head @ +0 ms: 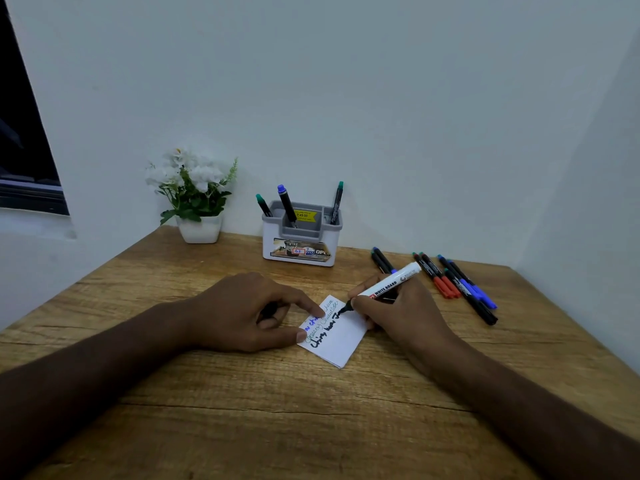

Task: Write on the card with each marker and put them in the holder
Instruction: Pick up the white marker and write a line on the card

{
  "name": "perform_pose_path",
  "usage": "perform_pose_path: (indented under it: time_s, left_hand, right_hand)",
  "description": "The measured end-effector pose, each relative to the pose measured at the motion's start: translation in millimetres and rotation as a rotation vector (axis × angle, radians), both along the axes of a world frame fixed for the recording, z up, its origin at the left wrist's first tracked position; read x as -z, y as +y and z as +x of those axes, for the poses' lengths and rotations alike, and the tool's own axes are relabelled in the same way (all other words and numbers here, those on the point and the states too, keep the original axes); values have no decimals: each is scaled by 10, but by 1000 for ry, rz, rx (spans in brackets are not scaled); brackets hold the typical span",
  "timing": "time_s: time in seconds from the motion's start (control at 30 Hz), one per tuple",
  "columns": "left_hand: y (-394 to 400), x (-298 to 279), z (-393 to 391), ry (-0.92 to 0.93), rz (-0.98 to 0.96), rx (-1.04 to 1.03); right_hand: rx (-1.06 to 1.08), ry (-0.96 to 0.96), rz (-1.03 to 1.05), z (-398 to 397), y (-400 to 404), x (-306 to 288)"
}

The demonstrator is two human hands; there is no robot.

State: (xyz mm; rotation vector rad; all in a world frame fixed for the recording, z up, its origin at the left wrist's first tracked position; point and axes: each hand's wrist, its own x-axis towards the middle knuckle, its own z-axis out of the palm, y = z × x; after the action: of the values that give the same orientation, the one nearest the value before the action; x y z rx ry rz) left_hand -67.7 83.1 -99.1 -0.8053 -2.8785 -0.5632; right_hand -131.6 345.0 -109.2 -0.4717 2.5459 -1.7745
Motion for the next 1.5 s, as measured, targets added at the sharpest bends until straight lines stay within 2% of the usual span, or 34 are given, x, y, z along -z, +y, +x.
perform_pose_path:
  time_s: [1.37, 1.5]
  left_hand:
    - [-2, 11, -11, -5, 1, -1]
    - [7, 0, -11, -25, 1, -10]
  right_hand:
    - [72, -54, 8, 69, -40, -66]
    - [129, 130, -150, 158, -4, -148]
